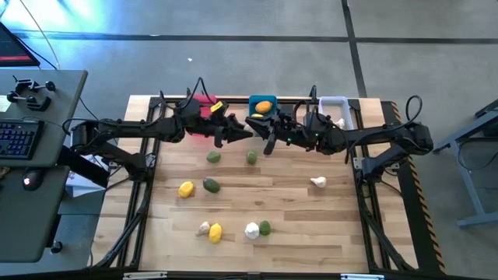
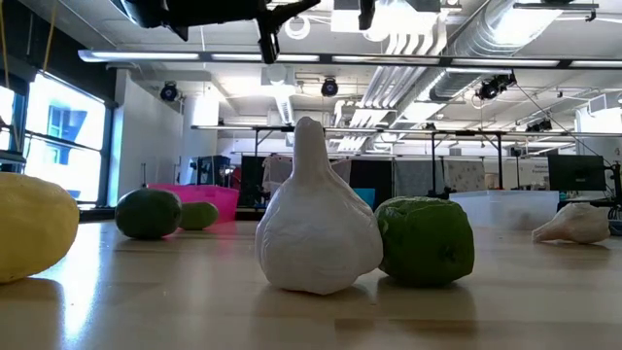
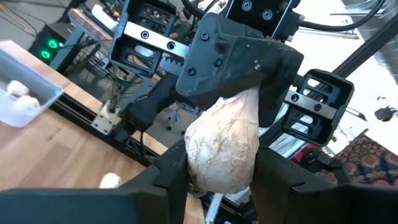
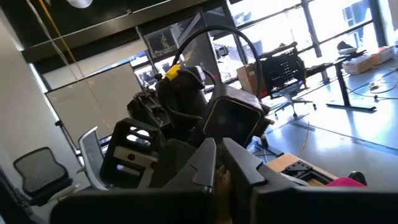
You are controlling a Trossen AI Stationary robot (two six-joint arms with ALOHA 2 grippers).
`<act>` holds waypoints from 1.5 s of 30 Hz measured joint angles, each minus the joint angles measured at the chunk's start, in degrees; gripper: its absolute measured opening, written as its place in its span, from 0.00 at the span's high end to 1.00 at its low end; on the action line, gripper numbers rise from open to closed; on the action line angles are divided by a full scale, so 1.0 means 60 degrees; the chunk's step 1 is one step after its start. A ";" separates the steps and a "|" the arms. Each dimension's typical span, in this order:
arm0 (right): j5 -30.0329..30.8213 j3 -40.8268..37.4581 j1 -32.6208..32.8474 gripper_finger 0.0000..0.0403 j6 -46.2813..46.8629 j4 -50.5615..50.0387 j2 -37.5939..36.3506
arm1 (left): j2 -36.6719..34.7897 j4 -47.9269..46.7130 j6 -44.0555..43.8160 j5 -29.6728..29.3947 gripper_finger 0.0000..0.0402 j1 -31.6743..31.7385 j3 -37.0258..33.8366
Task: Sort produce into baskets
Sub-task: Put the garlic into the white bin
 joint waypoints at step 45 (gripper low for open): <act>0.2294 -0.0519 -0.3597 1.00 -0.0710 -0.9301 -0.2745 | -0.1795 -0.1079 0.3574 -0.1001 0.73 0.0240 -0.2793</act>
